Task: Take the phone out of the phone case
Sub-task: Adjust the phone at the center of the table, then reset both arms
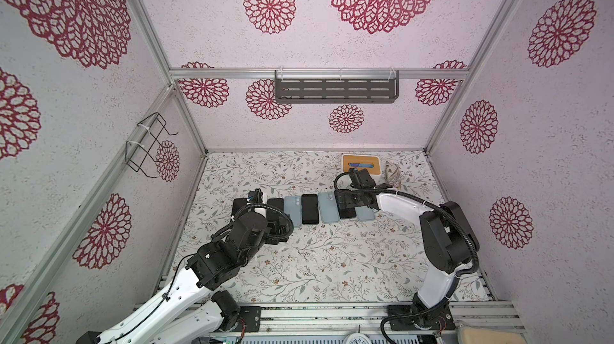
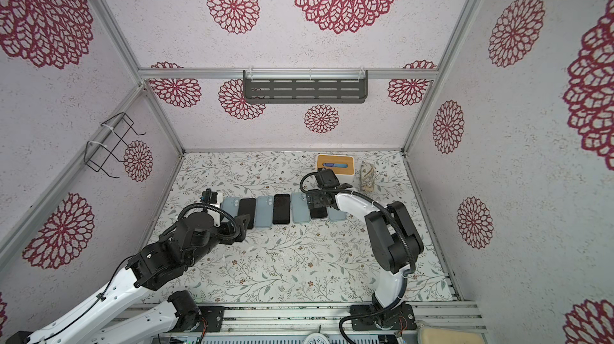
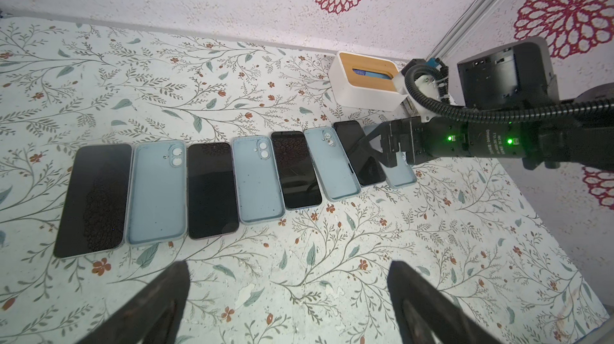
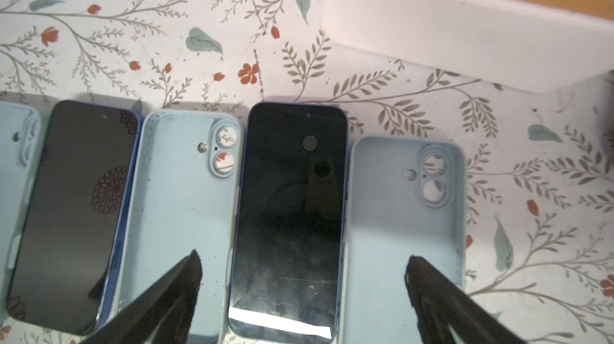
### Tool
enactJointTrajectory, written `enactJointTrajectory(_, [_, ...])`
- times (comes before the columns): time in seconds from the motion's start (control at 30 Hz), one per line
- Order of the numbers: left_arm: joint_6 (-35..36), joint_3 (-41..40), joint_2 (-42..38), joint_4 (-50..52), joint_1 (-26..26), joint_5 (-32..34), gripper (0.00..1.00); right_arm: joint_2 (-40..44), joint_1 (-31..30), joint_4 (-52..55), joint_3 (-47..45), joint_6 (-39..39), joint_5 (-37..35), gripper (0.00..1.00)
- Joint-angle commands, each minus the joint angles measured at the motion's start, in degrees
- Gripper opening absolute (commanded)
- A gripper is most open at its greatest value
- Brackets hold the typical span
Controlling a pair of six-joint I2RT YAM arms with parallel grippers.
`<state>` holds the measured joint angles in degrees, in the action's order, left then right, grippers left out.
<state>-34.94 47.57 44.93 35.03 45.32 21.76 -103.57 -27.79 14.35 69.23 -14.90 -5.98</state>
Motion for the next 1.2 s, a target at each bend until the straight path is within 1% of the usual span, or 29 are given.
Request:
enactJointTrajectory(0.0, [0.3,-0.5,-0.7,-0.4,-0.5,0.2,0.97,-0.5,0.2,0.9,1.4,-0.6,-1.8,0.99])
enactJointTrajectory(0.07, [0.3,-0.6,-0.7,-0.3,-0.4,0.2,0.97,0.1,1.0,0.0,0.3,-1.9,-2.0,0.99])
enactJointTrajectory(0.13, [0.3,-0.7,-0.8,-0.1,-0.4,0.4,0.97,2.2,1.9,-2.3,-2.2,-2.8,-0.5,0.99])
enactJointTrajectory(0.2, [0.5,-1.1,-1.3,0.1,-0.5,0.8,0.97,5.4,2.4,-5.2,-5.8,-2.3,1.2,0.99])
enactJointTrajectory(0.27, [0.7,-2.1,-2.4,-0.4,-0.6,1.2,0.97,9.9,2.4,-7.8,-9.8,-0.3,2.2,0.99])
enactJointTrajectory(0.3, [0.9,-2.6,-3.1,-0.5,-0.5,2.1,0.97,11.9,2.4,-8.6,-11.8,0.3,1.4,0.99])
enactJointTrajectory(0.37, [0.9,-4.2,-4.9,-0.4,-1.0,6.6,0.97,18.8,2.6,-11.3,-17.0,1.1,-1.7,0.99])
enactJointTrajectory(0.43, [1.5,-6.9,-6.9,-2.6,-3.0,10.3,0.97,26.1,3.3,-15.3,-23.5,1.4,-5.7,0.99])
enactJointTrajectory(0.5, [4.7,-10.2,-8.1,-7.9,-7.8,11.4,0.97,33.5,5.6,-21.4,-30.9,1.6,-8.0,0.99])
enactJointTrajectory(0.53, [6.6,-12.0,-7.8,-11.3,-12.1,11.8,0.97,37.0,7.3,-24.0,-34.5,1.9,-9.2,0.99])
enactJointTrajectory(0.57, [7.9,-14.0,-6.8,-14.7,-17.4,11.8,0.97,40.2,9.0,-26.1,-37.5,2.4,-11.3,0.99])
enactJointTrajectory(0.6, [8.7,-15.6,-5.7,-18.0,-22.6,10.4,0.97,42.5,10.3,-28.1,-40.0,3.4,-13.3,0.99])
enactJointTrajectory(0.67, [9.4,-18.6,-3.0,-25.8,-34.1,4.7,0.97,45.8,13.3,-34.2,-45.6,5.2,-16.1,0.99])
enactJointTrajectory(0.7, [10.3,-20.1,-2.2,-29.5,-37.9,3.6,0.97,46.3,14.4,-38.4,-48.5,6.0,-16.4,0.99])
enactJointTrajectory(0.73, [13.0,-23.0,-1.2,-36.0,-40.5,4.1,0.97,46.0,15.6,-45.6,-51.7,7.4,-17.1,0.99])
enactJointTrajectory(0.77, [16.4,-26.9,0.1,-45.3,-42.0,5.1,0.97,45.7,16.5,-47.4,-52.0,7.6,-17.9,0.99])
enactJointTrajectory(0.8, [19.0,-29.7,1.4,-52.5,-43.4,4.4,0.97,44.9,16.8,-51.0,-53.2,9.1,-18.2,0.99])
enactJointTrajectory(0.87, [22.6,-32.8,5.2,-61.7,-46.4,1.6,0.97,40.7,17.2,-61.6,-55.9,13.3,-18.8,0.99])
enactJointTrajectory(0.9, [23.3,-33.7,7.2,-64.8,-47.6,0.1,0.97,39.0,17.2,-64.5,-56.4,14.5,-18.9,0.99])
enactJointTrajectory(0.93, [23.9,-34.7,10.4,-69.1,-49.1,-1.7,0.97,35.5,17.4,-69.3,-57.5,15.5,-19.0,0.99])
enactJointTrajectory(1.0, [24.5,-35.3,17.3,-78.0,-51.1,-4.7,0.97,28.2,18.0,-82.8,-60.6,16.9,-17.1,0.99])
enactJointTrajectory(1.03, [25.0,-34.8,20.4,-80.1,-51.3,-6.9,0.97,25.6,16.9,-86.3,-60.4,19.9,-18.8,0.99])
enactJointTrajectory(1.07, [25.9,-33.8,23.9,-82.2,-51.4,-9.6,0.97,23.3,17.1,-88.7,-60.0,21.4,-17.3,0.99])
enactJointTrajectory(1.1, [26.8,-33.3,27.3,-85.2,-51.4,-10.9,0.97,21.8,17.8,-86.1,-58.6,20.2,-17.2,0.99])
enactJointTrajectory(1.13, [27.4,-33.0,31.3,-90.3,-51.4,-12.4,0.97,18.0,19.2,-89.4,-58.4,19.9,-14.5,0.99])
enactJointTrajectory(1.17, [28.9,-32.5,35.0,-93.4,-51.3,-13.3,0.97,16.9,20.5,-91.9,-59.0,17.7,-14.5,0.99])
